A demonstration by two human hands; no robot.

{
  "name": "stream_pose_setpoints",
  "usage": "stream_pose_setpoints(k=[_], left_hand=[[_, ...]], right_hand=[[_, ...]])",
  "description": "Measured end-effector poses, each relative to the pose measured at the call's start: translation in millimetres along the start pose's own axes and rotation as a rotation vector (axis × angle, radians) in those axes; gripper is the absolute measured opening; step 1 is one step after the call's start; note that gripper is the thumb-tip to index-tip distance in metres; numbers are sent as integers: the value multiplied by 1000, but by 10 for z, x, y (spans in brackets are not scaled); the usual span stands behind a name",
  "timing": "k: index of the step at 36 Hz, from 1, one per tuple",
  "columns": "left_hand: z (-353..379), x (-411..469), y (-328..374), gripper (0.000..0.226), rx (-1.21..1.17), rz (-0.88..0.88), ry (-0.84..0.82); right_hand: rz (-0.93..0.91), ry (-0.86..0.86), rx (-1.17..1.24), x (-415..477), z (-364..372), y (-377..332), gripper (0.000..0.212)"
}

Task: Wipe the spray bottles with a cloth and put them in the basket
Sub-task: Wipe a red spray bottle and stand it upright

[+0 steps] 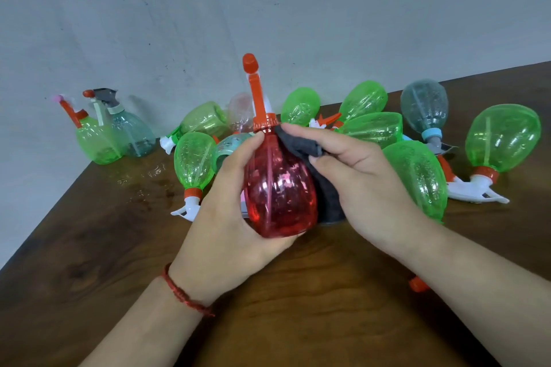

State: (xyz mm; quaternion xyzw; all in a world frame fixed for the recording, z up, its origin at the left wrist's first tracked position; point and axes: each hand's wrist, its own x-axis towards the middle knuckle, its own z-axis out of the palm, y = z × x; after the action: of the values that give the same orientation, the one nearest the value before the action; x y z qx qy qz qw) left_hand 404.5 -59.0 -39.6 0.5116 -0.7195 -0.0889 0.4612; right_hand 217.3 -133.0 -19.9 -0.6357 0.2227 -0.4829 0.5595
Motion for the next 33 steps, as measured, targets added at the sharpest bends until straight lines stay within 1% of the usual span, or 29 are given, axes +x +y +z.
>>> stream_pose_setpoints(k=[3, 5, 10, 12, 15, 18, 22, 25, 28, 30, 33], left_hand=[[9, -1, -21, 117, 30, -6, 32], [-1, 1, -34, 119, 38, -13, 77], [-35, 26, -40, 120, 32, -122, 239], [-62, 35, -57, 120, 66, -151, 287], [-78, 46, -106, 120, 106, -174, 305], [-75, 48, -121, 121, 92, -190, 286], [-110, 49, -96, 121, 0, -174, 197], [-93, 39, -44, 122, -67, -112, 91], [-66, 11, 44, 122, -110, -82, 8], [-79, -8, 70, 123, -164, -69, -11], [-101, 14, 80, 123, -283, -64, -23]], right_hand=[[12, 10, -65, -25, 16, 48, 54], [24, -14, -116, -31, 44, 76, 57], [-44, -54, -211, -59, 82, 123, 56], [-55, -84, -247, -51, 91, 125, 57], [-83, -107, -302, -48, 95, 163, 58], [-93, -111, -331, -50, 83, 181, 56], [-56, -87, -249, -45, 75, 170, 56], [-29, -45, -132, -31, 58, 119, 52], [8, -49, -22, -3, 12, 63, 49], [20, -66, 66, 10, 8, 43, 49], [49, -84, 273, 16, 30, 17, 47]])
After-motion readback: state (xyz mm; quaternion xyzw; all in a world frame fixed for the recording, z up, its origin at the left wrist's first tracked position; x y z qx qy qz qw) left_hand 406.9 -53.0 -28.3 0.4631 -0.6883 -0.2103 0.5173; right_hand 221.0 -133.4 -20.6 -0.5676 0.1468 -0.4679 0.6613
